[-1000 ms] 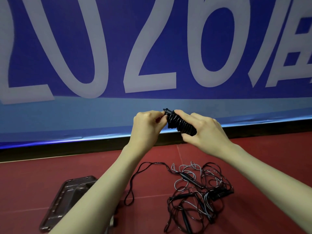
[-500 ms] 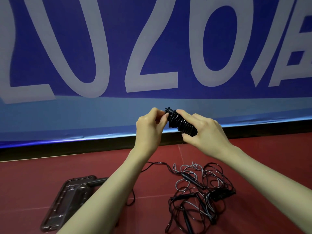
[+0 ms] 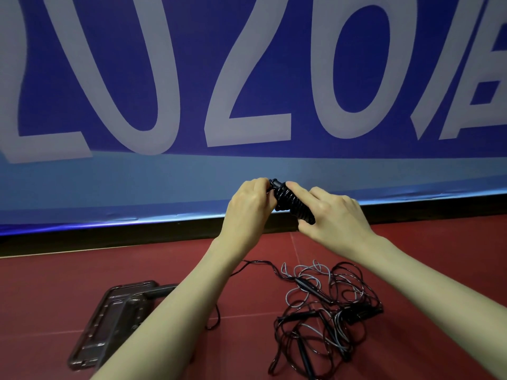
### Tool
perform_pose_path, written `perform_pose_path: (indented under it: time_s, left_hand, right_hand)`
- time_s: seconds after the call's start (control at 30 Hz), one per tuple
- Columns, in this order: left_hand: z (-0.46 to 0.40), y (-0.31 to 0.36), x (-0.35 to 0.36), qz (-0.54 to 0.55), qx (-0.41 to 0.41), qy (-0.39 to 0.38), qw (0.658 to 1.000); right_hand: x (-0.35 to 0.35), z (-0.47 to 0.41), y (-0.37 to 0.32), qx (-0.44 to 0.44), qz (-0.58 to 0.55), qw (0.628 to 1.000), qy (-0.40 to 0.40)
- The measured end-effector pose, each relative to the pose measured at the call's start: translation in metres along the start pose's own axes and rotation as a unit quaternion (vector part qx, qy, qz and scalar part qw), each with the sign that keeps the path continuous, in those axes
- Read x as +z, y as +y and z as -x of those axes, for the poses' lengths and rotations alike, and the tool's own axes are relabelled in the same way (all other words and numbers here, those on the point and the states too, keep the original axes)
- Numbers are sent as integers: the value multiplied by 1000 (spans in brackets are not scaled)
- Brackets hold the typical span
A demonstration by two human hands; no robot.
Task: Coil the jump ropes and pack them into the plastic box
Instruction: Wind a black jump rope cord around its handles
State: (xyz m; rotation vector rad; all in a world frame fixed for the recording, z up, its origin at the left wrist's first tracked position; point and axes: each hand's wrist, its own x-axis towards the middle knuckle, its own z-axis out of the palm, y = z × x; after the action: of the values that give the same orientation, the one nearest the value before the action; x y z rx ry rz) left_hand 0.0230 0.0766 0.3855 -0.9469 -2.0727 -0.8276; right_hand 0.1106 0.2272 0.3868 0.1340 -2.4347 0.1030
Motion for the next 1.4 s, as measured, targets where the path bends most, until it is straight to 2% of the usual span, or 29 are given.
perform_pose_path:
  time_s: [0.17,0.3,0.5,0.6,0.7,0.8,0.93,1.1,1.3,1.4]
  left_hand:
    - [5,-4,-1,53,-12,-16,998]
    - [5,-6,1,127,-59,-15,990]
    - [1,5,1,265,-166,0,950]
    - [-1,6,0,300,-181,-5,937]
    - [-1,9,-2,290,-164,7,943]
    - [0,10,-3,230,-110,41,966]
    - [2,4,-2,169,-85,21,982]
    - [2,-1,5,42,-21,28,999]
    - [1,-1,2,140,-103,48,984]
    - [3,-5,3,142,-95,31,985]
  right_hand:
    - [2,1,2,-2,-17,1000,1]
    - [1,-1,4,7,-37,999,-4]
    - [0,-1,10,35,-108,994,-2]
    - [-1,-1,13,44,-145,988,1]
    - [1,-2,17,48,-182,982,2]
    - [3,-2,19,55,-218,974,0]
    - [9,-1,17,52,-202,978,0]
    - [17,2,13,59,-199,978,-2]
    - [16,-2,8,56,-181,982,13]
    - [16,0,8,39,-147,988,4]
